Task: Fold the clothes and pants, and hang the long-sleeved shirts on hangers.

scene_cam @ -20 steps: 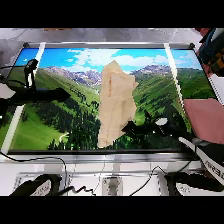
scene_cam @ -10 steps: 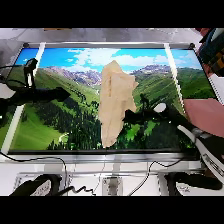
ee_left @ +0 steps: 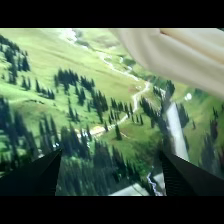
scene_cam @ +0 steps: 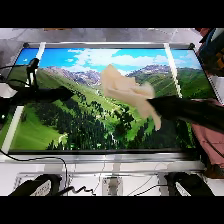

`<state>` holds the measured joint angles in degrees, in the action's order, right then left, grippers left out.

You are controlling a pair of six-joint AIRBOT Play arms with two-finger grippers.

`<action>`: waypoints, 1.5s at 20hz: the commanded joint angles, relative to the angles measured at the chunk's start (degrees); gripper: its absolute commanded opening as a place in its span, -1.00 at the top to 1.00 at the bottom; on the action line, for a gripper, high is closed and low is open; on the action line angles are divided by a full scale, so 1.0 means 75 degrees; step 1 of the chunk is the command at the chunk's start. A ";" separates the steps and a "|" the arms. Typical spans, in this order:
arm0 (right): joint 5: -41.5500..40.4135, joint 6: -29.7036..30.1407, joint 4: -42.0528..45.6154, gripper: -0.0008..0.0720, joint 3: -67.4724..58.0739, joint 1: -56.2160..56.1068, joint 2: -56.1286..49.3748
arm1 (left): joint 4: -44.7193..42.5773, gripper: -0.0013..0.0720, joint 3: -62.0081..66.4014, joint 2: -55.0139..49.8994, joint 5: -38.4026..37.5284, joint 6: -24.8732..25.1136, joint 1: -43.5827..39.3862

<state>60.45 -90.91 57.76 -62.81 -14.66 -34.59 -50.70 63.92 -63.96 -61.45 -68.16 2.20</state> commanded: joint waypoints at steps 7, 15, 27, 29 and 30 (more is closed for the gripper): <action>0.3144 -0.2591 0.4377 0.93 -0.0140 0.0003 0.1988 | 0.0026 -0.93 -0.0015 -0.2092 0.0944 -0.0134 -0.2559; 0.2876 -0.2547 0.4532 0.93 -0.0140 0.0003 0.1195 | 0.0315 -0.92 0.0507 -0.4511 0.2798 -0.0659 -0.2585; 0.2498 -0.2530 0.4590 0.93 -0.0143 0.0003 0.0423 | 0.0510 0.92 0.1877 -0.5872 0.3040 -0.0653 -0.2856; 0.2425 -0.2530 0.4715 0.93 -0.0143 0.0003 0.0423 | 0.0501 0.93 0.1973 -0.5826 0.2981 -0.0653 -0.2853; 0.2378 -0.2530 0.4843 0.93 -0.0143 0.0006 0.0423 | 0.0382 0.93 0.2066 -0.5721 0.2838 -0.0653 -0.2795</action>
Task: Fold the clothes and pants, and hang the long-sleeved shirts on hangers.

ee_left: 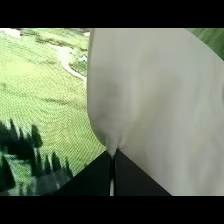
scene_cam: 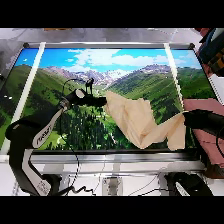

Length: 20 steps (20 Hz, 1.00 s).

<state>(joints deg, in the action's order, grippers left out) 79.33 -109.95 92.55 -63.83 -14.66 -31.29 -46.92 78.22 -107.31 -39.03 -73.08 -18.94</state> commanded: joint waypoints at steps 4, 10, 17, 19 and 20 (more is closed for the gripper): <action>-0.1029 0.0012 0.1431 0.93 -0.0006 0.0006 -0.0017 | -0.1329 0.93 0.0286 0.1402 -0.0673 0.0003 0.0449; -0.2165 0.0012 0.3398 0.93 -0.0268 0.0006 -0.0003 | -0.2672 0.93 0.0286 0.5056 -0.1090 0.0003 0.1641; -0.1993 0.0012 0.3485 0.93 -0.1784 0.0003 0.0271 | -0.4447 0.93 0.0286 0.9092 -0.1096 -0.0003 0.3005; -0.1603 0.0017 0.3351 0.93 -0.1961 0.0003 0.0536 | -0.5246 0.93 0.0283 0.9935 -0.1169 -0.0076 0.3261; -0.1317 0.0134 0.3144 0.93 -0.1976 0.0003 0.0699 | -0.5502 0.93 0.0280 1.0217 -0.1276 -0.0187 0.3360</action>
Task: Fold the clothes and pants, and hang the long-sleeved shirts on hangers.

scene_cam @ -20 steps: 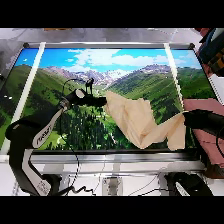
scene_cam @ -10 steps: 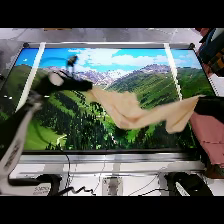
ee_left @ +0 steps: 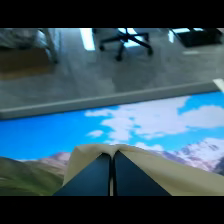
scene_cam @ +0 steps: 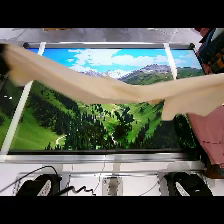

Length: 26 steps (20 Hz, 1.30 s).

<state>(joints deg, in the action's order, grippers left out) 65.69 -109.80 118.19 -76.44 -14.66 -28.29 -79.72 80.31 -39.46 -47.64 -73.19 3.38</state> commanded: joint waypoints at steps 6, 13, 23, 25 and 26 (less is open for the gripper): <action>0.2276 0.1093 -0.3360 0.93 0.0026 0.0003 0.0143 | -0.1309 0.93 -0.0420 0.1480 -0.2562 -0.0248 0.0530; 0.0720 0.1411 -0.2978 0.93 0.2232 0.0003 -0.2011 | -0.0731 0.93 -0.3104 -0.1332 -0.0452 -0.0248 0.0513; -0.2806 0.1370 -0.2984 0.93 0.2655 0.0003 -0.4433 | -0.0131 -0.93 -0.3112 -0.4147 0.0662 -0.0286 0.0589; -0.2806 0.1373 -0.2987 0.93 0.2655 0.0003 -0.4465 | -0.0134 -0.93 -0.3112 -0.3876 -0.1081 -0.0507 0.0685; -0.2806 0.1370 -0.2987 0.93 0.2655 0.0003 -0.4465 | -0.0102 -0.92 -0.3115 -0.3789 -0.2238 -0.0621 0.0711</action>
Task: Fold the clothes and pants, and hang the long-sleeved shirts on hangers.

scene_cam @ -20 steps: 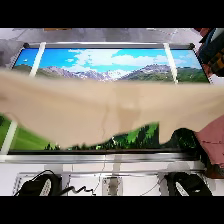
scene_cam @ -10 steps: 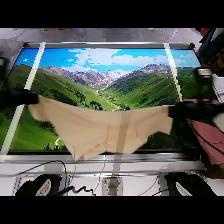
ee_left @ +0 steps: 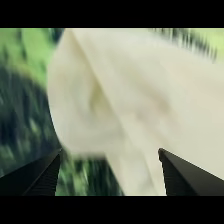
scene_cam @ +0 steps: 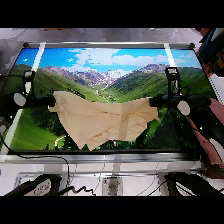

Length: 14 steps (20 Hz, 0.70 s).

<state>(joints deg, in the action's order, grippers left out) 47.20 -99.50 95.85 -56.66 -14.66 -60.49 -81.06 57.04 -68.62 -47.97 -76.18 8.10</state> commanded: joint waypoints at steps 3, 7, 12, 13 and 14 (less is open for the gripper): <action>-0.0329 -0.0003 -0.0015 0.93 0.0017 0.0003 -0.0172 | 0.0347 -0.92 -0.0382 0.0087 -0.4637 -0.0592 0.0076; -0.0216 0.0000 -0.0012 0.93 0.0017 0.0003 -0.0172 | 0.2678 -0.92 -0.2081 0.0087 -0.4465 -0.0507 0.0067; -0.0195 0.0000 -0.0012 0.93 0.0017 0.0003 -0.0172 | 0.4220 -0.66 -0.3503 0.0085 -0.2780 -0.0356 -0.0125; -0.0195 0.0000 -0.0012 0.93 0.0017 0.0003 -0.0172 | 0.4360 -0.66 -0.3634 0.0085 -0.2550 -0.0356 -0.0224; -0.0195 0.0000 -0.0012 0.93 0.0017 0.0003 -0.0172 | 0.4433 -0.66 -0.3719 0.0085 -0.2355 -0.0358 -0.0356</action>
<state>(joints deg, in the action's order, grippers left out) 45.71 -99.48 95.79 -56.53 -14.66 -61.76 -53.69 32.99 -67.99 -71.05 -79.09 6.92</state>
